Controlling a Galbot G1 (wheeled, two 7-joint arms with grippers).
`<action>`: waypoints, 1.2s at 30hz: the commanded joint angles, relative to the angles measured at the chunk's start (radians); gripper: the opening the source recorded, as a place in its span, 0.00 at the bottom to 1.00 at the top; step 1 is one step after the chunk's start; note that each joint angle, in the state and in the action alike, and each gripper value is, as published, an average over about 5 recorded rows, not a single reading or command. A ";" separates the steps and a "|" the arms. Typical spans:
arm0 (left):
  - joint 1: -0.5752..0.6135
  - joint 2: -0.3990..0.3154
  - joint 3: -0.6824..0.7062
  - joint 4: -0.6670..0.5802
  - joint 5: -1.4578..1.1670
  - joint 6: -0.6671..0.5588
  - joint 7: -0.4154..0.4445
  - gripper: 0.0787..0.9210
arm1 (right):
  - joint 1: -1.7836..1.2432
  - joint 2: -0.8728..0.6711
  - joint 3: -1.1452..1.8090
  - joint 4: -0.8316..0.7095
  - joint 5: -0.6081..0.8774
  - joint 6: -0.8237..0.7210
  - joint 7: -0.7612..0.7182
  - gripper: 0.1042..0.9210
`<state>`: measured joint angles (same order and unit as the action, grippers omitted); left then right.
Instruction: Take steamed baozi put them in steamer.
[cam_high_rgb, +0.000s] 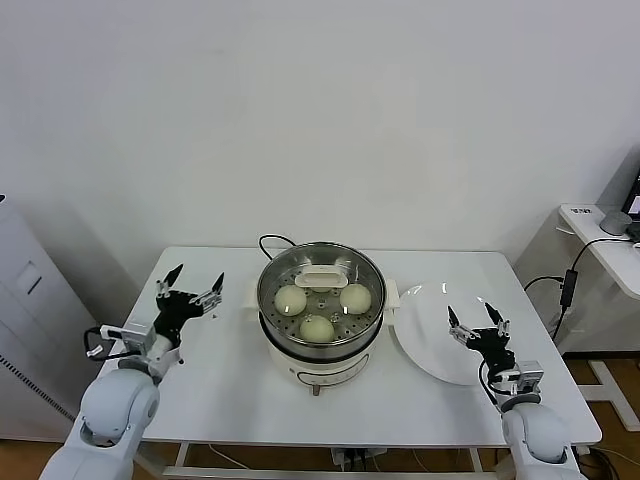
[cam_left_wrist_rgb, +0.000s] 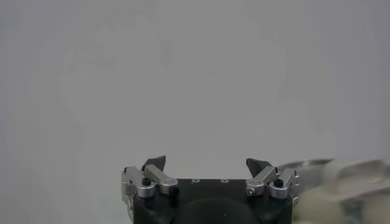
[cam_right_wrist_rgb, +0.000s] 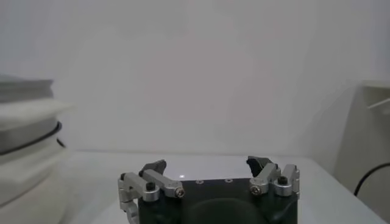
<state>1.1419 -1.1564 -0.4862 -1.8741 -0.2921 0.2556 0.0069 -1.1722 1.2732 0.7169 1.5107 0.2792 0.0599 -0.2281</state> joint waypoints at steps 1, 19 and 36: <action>0.009 -0.005 -0.016 0.212 0.027 -0.087 -0.048 0.88 | -0.016 -0.001 0.002 0.046 0.005 -0.024 0.024 0.88; 0.009 -0.047 0.003 0.206 -0.001 -0.068 -0.046 0.88 | -0.031 -0.005 0.002 0.050 0.006 -0.060 0.036 0.88; 0.021 -0.040 0.001 0.183 -0.042 -0.049 -0.046 0.88 | -0.035 0.004 0.013 0.050 0.002 -0.073 0.031 0.88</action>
<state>1.1619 -1.1956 -0.4848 -1.6935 -0.3182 0.2043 -0.0392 -1.2072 1.2764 0.7270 1.5591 0.2783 -0.0078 -0.1984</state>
